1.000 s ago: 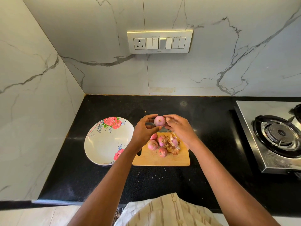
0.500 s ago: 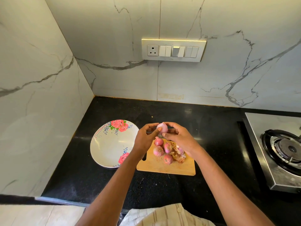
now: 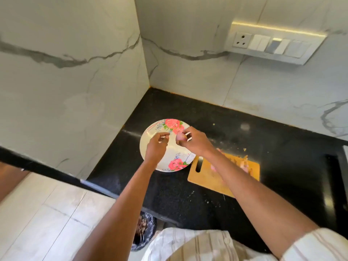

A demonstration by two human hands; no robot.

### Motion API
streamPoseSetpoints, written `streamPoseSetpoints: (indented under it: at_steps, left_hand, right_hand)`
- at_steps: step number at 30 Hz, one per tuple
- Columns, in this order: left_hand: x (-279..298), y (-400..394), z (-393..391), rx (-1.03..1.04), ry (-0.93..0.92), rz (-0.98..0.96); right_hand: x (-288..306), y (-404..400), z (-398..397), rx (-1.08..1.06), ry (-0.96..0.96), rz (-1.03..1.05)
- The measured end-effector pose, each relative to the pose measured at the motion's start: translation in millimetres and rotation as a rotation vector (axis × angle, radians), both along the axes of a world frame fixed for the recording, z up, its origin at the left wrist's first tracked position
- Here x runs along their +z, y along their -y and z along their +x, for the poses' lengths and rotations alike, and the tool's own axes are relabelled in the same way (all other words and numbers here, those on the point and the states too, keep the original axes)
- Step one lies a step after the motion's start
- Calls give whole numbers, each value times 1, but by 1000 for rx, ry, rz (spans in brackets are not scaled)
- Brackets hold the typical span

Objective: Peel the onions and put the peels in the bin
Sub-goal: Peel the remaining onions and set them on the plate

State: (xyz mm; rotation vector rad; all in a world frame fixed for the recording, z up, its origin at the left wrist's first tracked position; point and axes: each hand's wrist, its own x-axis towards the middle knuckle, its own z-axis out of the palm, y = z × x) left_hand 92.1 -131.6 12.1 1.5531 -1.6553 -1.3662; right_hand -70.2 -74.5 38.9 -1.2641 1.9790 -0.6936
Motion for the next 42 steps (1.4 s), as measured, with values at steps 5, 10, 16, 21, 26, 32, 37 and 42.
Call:
streamPoseSetpoints:
  at_steps: [5, 10, 16, 21, 26, 32, 37, 42]
  left_hand:
    - [-16, 19, 34, -18, 145, -52]
    - [-34, 20, 48, -64, 196, 6]
    - [-51, 23, 63, -87, 169, 91]
    - [-49, 29, 51, -119, 118, 34]
    - [-39, 17, 15, -272, 62, 28]
    - [-32, -6, -33, -472, -16, 52]
    - [-29, -38, -65, -594, -9, 115]
    - [-37, -62, -73, -615, 54, 172]
  right_hand:
    - [-36, 35, 36, 87, -160, 102]
    - [-67, 41, 59, 81, -211, 180]
    - [-71, 38, 64, 87, -163, 184]
    - [-55, 21, 38, -69, -85, 62]
    - [-39, -17, 11, -297, -43, 1]
    - [-33, -65, -13, -440, 19, -74]
    - [-30, -108, -40, -541, 10, -16]
    - [-45, -129, -39, -386, -82, 65]
